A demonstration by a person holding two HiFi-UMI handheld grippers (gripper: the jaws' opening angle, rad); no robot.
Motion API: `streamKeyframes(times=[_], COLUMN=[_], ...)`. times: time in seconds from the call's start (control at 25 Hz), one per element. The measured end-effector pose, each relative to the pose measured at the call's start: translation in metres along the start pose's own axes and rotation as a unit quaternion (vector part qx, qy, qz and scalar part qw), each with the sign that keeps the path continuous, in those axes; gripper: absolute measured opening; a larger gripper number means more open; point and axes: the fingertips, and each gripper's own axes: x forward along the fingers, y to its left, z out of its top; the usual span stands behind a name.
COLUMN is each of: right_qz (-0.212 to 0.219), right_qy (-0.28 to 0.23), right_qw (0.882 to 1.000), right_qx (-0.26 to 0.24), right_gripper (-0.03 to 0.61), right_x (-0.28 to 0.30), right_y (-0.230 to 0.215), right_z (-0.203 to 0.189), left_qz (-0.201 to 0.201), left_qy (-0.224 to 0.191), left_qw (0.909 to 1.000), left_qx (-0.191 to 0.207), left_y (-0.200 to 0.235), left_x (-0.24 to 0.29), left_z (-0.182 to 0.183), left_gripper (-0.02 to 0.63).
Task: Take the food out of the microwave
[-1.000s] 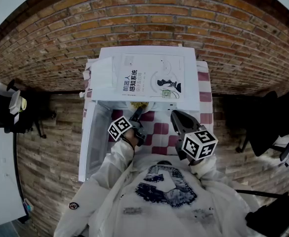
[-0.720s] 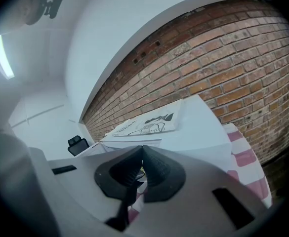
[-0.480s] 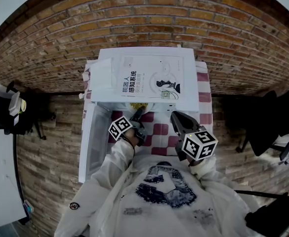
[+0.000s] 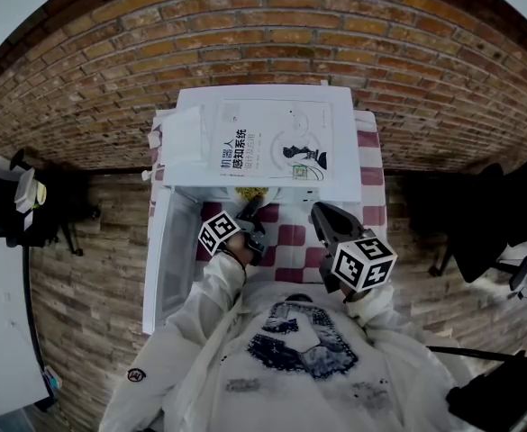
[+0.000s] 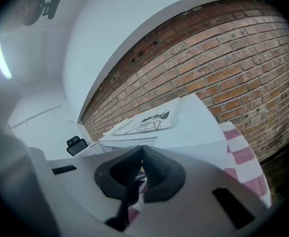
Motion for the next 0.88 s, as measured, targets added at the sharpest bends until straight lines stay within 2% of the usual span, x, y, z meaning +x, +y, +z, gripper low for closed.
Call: streamKeyframes(times=[0.48,0.88], right_qz=[0.001,-0.001], right_qy=[0.006,0.009], right_qw=[1.0,1.0], right_qx=[0.005,0.01], right_gripper=[0.014,0.014], right_x=[0.0026,0.0019], right_y=[0.0012,0.0004], right_z=[-0.0016,-0.0045], left_qz=[-0.029,-0.048], left_qy=[-0.008,-0.018], left_qw=[0.9986,0.9969], left_qx=[-0.043,-0.059], left_y=[-0.0016,-0.0014], left_x=[-0.0017,-0.0021], left_z=[-0.0023,-0.002], left_gripper=[0.052,0.043])
